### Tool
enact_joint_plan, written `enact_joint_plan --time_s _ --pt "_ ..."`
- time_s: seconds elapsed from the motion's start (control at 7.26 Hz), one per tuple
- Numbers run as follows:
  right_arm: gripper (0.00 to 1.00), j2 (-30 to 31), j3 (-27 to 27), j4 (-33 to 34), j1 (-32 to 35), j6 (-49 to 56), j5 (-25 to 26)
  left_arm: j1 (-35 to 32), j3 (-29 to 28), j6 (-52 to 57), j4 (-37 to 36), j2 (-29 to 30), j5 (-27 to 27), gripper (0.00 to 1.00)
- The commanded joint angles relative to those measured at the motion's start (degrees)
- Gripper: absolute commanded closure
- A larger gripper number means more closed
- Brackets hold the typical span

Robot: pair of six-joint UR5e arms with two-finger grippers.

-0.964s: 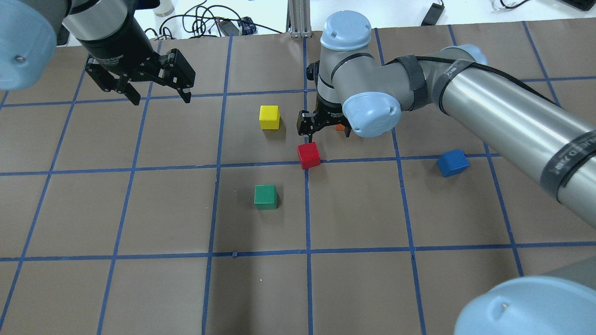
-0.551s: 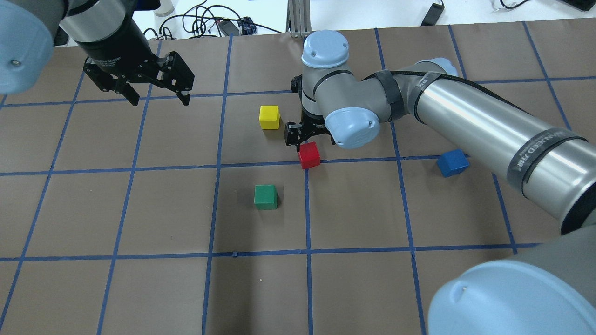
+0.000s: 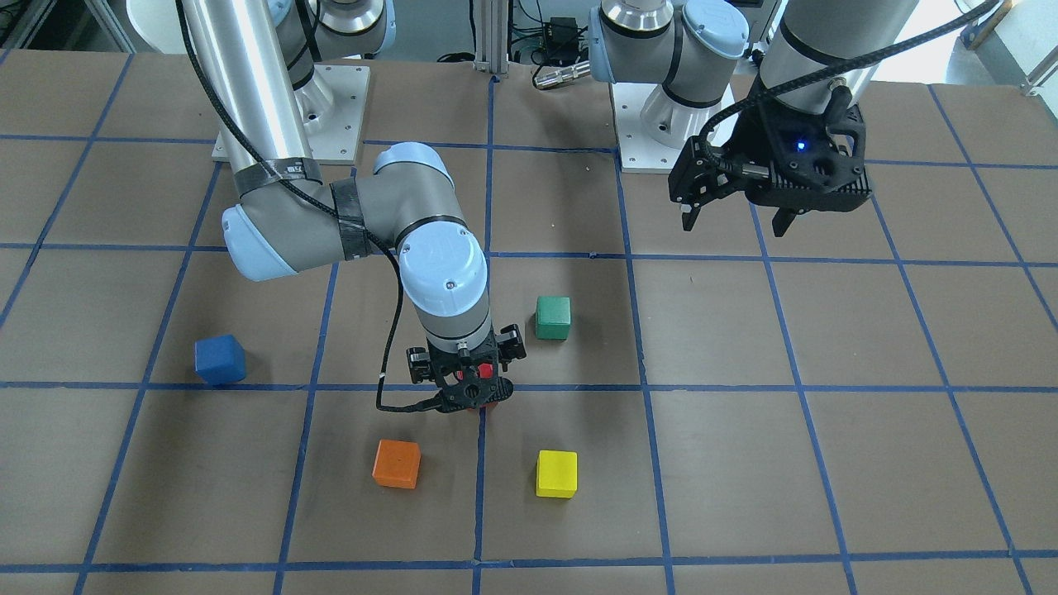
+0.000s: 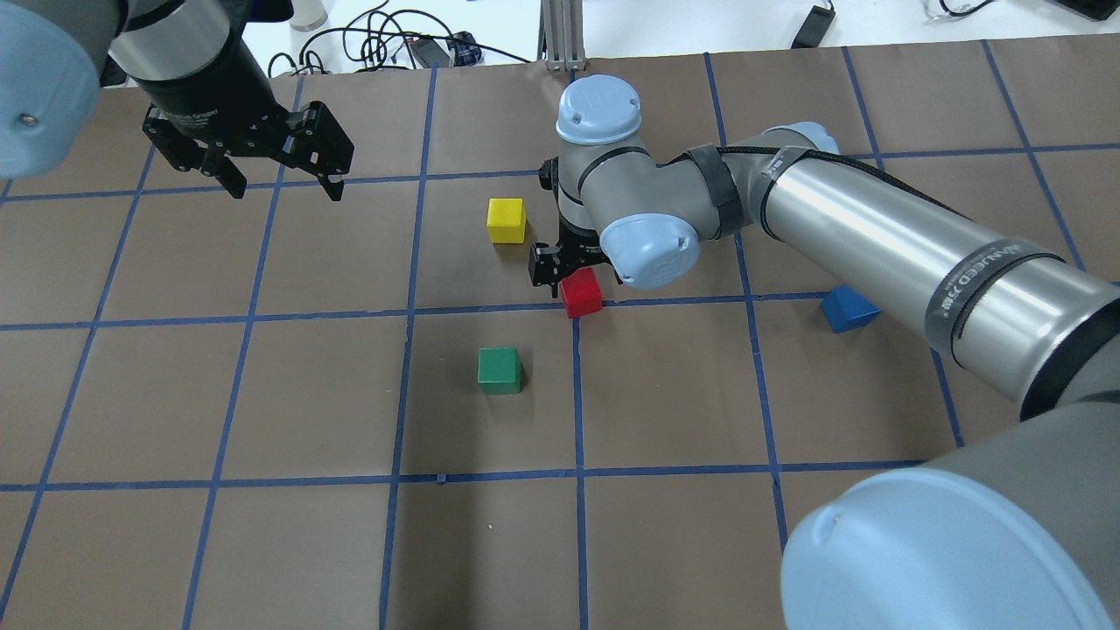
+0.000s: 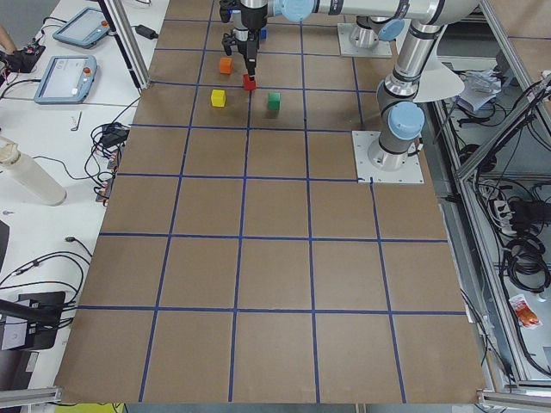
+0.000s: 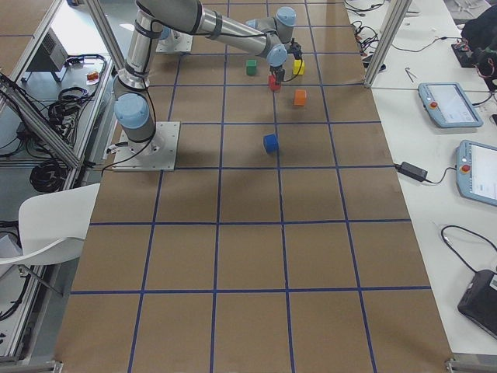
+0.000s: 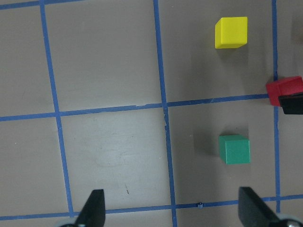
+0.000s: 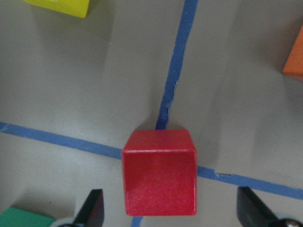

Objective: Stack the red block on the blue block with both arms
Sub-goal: 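Close the right gripper on the red cube and lift it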

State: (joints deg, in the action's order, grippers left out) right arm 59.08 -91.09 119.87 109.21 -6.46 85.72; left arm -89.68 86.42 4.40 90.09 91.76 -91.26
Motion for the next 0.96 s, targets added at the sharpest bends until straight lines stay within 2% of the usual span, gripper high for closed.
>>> enact_joint_plan --time_s 0.0,0.14,0.28,0.41,0.55,0.69,0.83 --pt "0.00 -1.1 0.0 1.4 0.0 0.0 -0.4 -0.1 0.1 0.0 0.0 0.0 0.0 0.00" --pt "0.01 -1.3 0.0 1.5 0.0 0.0 -0.4 -0.1 0.1 -0.1 0.0 0.0 0.1 0.00" --pt "0.21 -1.5 0.0 1.4 0.0 0.0 -0.5 -0.1 -0.1 -0.1 0.0 0.3 0.1 0.00" --pt "0.59 -1.5 0.0 1.3 0.0 0.0 -0.5 0.0 -0.3 -0.1 -0.4 0.3 0.0 0.00" --pt "0.82 -1.5 0.0 0.9 0.0 0.0 -0.5 0.0 0.0 -0.5 -0.4 0.1 0.0 0.00" --pt "0.92 -1.2 0.0 0.5 0.0 0.0 -0.6 0.0 -0.1 -0.6 -0.4 0.1 0.1 0.00" --pt "0.98 0.0 0.1 0.4 0.4 -0.1 -0.5 0.0 0.1 -0.5 -0.5 0.0 0.0 0.00"
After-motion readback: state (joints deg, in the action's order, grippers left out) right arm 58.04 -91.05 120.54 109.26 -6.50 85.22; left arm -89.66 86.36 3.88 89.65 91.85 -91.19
